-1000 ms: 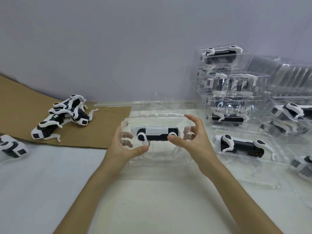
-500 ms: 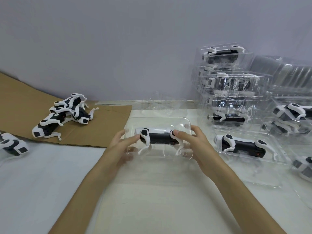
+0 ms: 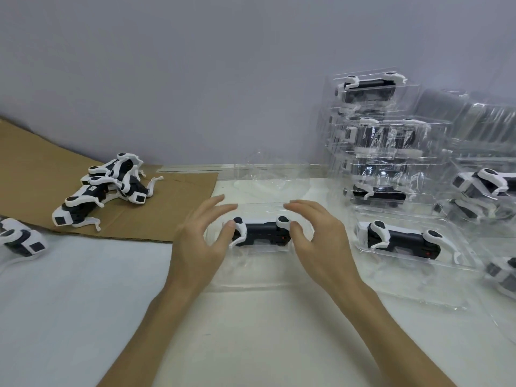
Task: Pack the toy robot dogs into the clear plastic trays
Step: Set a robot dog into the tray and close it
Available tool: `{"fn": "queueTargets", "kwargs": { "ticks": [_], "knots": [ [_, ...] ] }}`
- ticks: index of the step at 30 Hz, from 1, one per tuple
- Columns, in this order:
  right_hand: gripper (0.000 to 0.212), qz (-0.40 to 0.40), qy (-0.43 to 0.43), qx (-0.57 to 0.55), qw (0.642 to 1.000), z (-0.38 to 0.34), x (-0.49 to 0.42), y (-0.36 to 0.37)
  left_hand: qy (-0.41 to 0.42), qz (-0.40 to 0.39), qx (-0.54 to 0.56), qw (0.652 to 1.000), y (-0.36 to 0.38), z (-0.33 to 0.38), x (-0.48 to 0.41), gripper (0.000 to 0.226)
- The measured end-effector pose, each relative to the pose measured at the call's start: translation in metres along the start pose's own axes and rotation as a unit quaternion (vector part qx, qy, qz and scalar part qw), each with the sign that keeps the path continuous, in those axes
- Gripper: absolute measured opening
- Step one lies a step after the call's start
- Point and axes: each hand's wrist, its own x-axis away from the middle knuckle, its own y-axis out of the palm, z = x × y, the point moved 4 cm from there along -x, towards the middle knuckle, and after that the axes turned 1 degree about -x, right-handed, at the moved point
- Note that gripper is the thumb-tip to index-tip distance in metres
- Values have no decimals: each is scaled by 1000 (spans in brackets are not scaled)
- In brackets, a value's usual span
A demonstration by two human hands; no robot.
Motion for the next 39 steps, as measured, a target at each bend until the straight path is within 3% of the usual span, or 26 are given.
{"fn": "queueTargets", "kwargs": {
  "ticks": [5,12,16,21,26,33,39],
  "knots": [
    [29,-47,-28,66,996,-4,1,9,13,-64,-68,996,13,1,3,23],
    [21,-36,-29,103,994,-6,2,17,1,-57,-74,996,14,-2,2,30],
    [16,-30,-33,100,994,-6,7,14,5,-54,-55,997,16,-6,2,20],
    [40,-83,-102,158,979,-22,13,13,-3,-81,-28,996,17,-9,2,35],
    [43,-187,-132,206,951,-21,15,24,-31,-10,59,998,14,-16,3,44],
    [11,-133,-137,184,964,-16,15,24,-100,35,150,983,13,-37,0,45],
    [7,-69,-159,168,970,-19,15,17,-77,120,119,983,5,-35,1,38]
  ]
}}
